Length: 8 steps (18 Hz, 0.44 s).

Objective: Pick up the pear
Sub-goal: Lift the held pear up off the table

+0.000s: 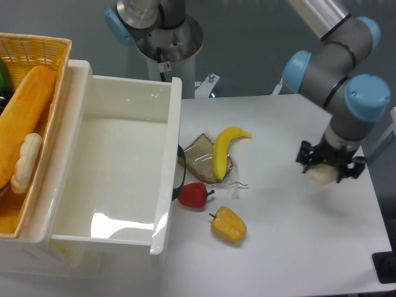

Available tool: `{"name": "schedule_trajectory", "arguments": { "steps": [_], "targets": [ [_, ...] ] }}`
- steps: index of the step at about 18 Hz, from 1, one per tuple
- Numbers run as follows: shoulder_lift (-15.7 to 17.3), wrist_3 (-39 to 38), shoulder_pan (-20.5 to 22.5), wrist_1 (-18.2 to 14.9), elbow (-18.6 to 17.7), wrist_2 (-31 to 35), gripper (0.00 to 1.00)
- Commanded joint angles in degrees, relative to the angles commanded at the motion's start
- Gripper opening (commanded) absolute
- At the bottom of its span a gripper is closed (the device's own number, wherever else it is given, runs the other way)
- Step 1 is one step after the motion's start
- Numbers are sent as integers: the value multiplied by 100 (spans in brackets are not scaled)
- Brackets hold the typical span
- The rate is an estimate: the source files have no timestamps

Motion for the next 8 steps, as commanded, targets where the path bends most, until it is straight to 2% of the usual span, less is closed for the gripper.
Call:
{"name": "schedule_trajectory", "arguments": {
  "steps": [6, 8],
  "targets": [
    [246, -9, 281, -316, 10, 35, 13],
    [482, -18, 386, -395, -69, 105, 12]
  ]
}}
